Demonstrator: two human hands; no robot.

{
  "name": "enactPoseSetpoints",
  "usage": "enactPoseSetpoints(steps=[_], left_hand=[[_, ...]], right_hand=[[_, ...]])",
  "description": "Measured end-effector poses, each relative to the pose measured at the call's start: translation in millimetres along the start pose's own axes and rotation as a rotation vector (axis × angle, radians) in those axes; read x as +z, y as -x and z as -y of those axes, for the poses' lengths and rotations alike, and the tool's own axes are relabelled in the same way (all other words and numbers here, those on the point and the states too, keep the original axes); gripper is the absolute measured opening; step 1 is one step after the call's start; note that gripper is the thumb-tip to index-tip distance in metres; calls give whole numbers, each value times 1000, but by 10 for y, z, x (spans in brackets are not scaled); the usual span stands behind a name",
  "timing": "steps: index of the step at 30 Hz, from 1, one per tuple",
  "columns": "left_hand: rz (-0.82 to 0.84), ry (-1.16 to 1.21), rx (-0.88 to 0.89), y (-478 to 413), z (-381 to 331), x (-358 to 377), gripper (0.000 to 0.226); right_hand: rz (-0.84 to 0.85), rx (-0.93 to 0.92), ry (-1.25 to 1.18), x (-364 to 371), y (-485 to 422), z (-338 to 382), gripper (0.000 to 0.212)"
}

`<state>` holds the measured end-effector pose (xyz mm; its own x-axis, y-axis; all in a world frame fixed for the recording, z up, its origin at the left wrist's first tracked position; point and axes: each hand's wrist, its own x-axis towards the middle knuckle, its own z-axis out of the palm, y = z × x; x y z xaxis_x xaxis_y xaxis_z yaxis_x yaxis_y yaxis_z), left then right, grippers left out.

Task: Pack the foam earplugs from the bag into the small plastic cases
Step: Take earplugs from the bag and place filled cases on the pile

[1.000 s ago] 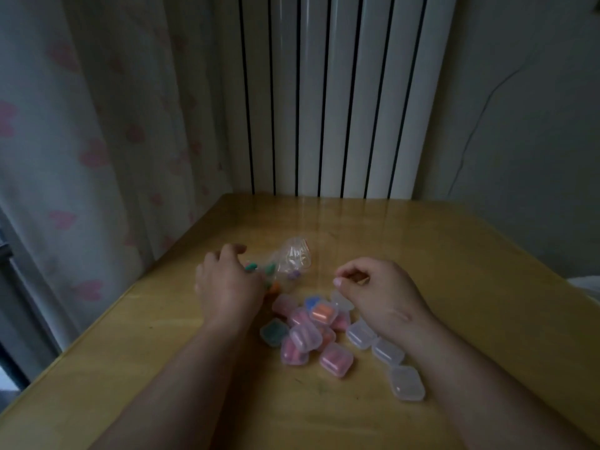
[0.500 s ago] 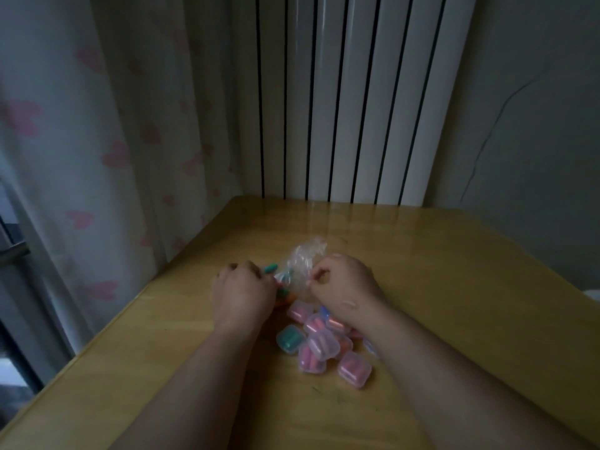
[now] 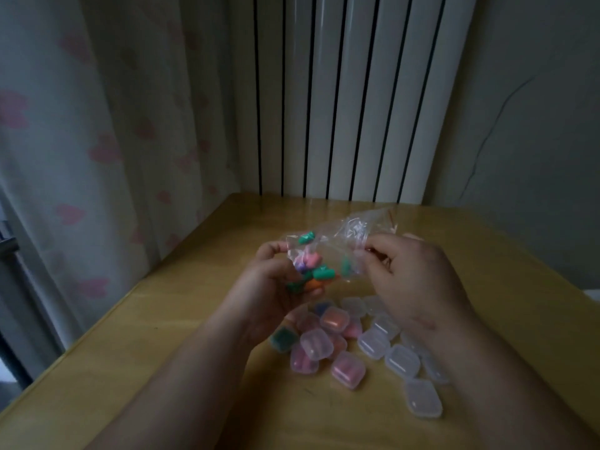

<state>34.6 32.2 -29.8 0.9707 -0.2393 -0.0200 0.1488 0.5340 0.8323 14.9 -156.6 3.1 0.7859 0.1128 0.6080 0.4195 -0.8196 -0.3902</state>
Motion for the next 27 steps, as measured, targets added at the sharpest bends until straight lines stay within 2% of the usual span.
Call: enactPoseSetpoints(steps=[3, 7, 11, 15, 18, 20, 24, 27], left_hand=[[17, -108, -10, -13, 58, 21, 67], [-14, -198, 2, -66, 134, -1, 71], [-25, -225, 15, -68, 160, 4, 65], [-7, -126, 17, -52, 181, 37, 57], [-20, -114, 38, -61, 185, 36, 56], [-33, -105, 60, -68, 184, 31, 59], [-36, -77, 67, -65, 162, 18, 65], [-15, -83, 57, -52, 158, 17, 62]], right_hand=[[49, -23, 36, -14, -30, -45, 6], [164, 50, 48, 33, -27, -80, 11], [257, 67, 136, 75, 3, -54, 16], [260, 47, 157, 98, 19, -9, 14], [193, 30, 169, 95, 28, -9, 10], [154, 3, 139, 74, 40, 9, 15], [168, -38, 94, 68, 58, 55, 16], [208, 12, 8, 95, 45, 16, 21]])
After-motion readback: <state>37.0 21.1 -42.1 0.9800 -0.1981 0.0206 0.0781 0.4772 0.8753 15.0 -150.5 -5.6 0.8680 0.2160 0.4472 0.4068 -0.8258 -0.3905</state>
